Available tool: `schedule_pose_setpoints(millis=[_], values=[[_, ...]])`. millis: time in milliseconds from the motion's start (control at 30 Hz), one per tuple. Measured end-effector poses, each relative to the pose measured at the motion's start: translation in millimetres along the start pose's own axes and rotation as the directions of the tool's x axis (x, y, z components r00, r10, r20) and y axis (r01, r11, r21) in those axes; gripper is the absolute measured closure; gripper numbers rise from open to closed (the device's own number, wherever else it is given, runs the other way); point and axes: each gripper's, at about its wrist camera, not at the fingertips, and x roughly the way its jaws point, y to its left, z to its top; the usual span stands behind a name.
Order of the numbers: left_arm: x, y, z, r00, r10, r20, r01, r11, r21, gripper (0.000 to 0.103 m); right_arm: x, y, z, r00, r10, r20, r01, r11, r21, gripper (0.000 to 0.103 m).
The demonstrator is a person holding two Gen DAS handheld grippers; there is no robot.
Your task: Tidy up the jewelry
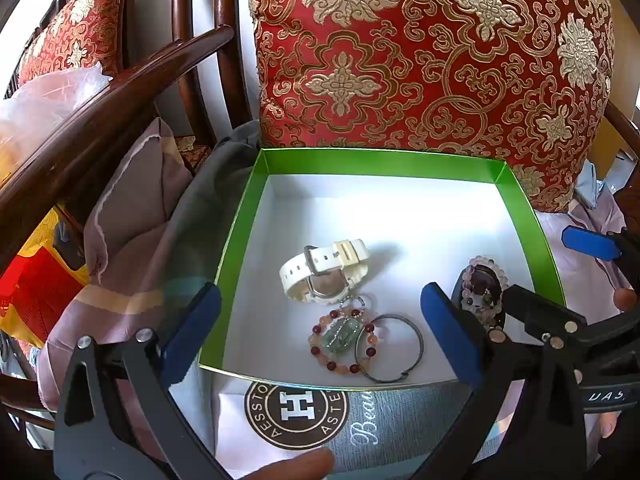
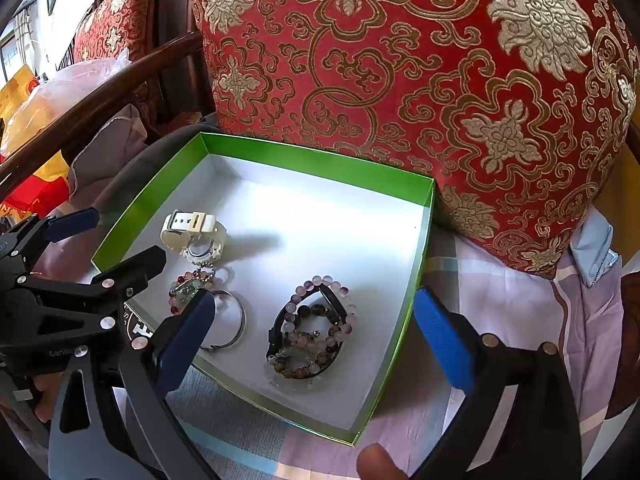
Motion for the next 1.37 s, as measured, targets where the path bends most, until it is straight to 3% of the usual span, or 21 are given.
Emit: schedule_pose_setpoints(millis=[1367], values=[[1.4,-0.5,0.0,1.000,-0.006,-0.013,0.006,1.000,0.000,0.002,3.0,-0.8,0.9,1.000,0.001,-0.002,-0.001,1.000,-0.022,0.004]])
